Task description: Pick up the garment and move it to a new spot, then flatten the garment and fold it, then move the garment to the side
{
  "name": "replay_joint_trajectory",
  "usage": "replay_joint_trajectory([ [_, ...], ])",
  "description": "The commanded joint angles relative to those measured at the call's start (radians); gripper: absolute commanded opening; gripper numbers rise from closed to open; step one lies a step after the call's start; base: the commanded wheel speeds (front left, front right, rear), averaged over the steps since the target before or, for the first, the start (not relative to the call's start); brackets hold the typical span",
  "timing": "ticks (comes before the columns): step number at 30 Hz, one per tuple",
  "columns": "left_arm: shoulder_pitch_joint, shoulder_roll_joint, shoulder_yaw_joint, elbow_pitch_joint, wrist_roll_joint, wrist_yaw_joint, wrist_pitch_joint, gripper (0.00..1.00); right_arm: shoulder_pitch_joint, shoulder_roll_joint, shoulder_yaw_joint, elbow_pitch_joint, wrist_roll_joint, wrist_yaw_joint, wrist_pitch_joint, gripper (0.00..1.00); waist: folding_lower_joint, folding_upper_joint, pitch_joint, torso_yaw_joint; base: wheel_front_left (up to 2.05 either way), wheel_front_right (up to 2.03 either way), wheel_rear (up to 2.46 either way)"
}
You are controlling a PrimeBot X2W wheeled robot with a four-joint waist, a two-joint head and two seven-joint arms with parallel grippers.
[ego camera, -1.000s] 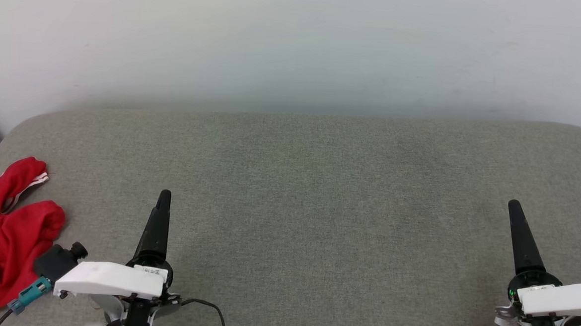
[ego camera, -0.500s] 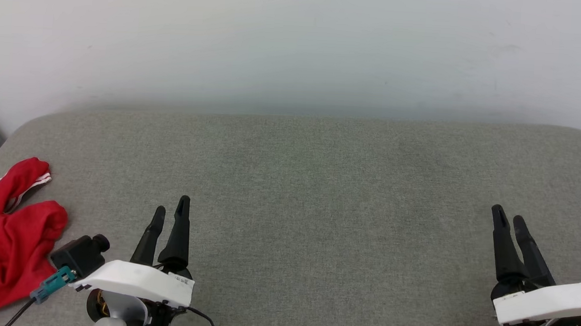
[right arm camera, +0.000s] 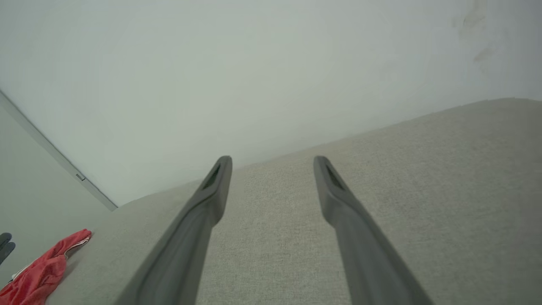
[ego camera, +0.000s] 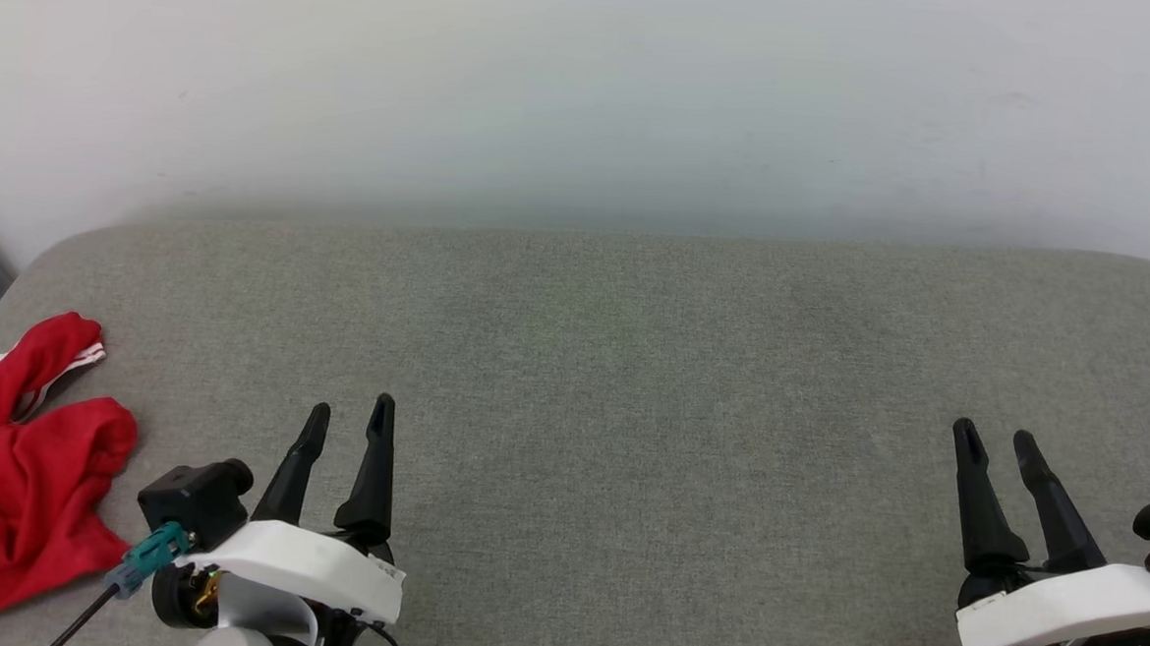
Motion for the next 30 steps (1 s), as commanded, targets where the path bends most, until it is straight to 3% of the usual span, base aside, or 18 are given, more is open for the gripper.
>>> replay_joint_trajectory([
  [1, -0.007, 0.011, -0.011, -0.014, 0.036, 0.008, -0.010, 1.00, -0.002, -0.008, -0.003, -0.020, -0.043, 0.000, -0.003, 1.00, 0.0000, -0.0001, 0.000, 0.000, 0.00, 0.00, 0.00],
  [30, -0.012, 0.032, -0.075, 0.021, 0.290, 0.066, -0.082, 1.00, 0.035, 0.017, -0.012, -0.064, -0.352, 0.000, 0.012, 1.00, 0.0000, -0.0001, 0.000, 0.006, 0.00, 0.00, 0.00],
])
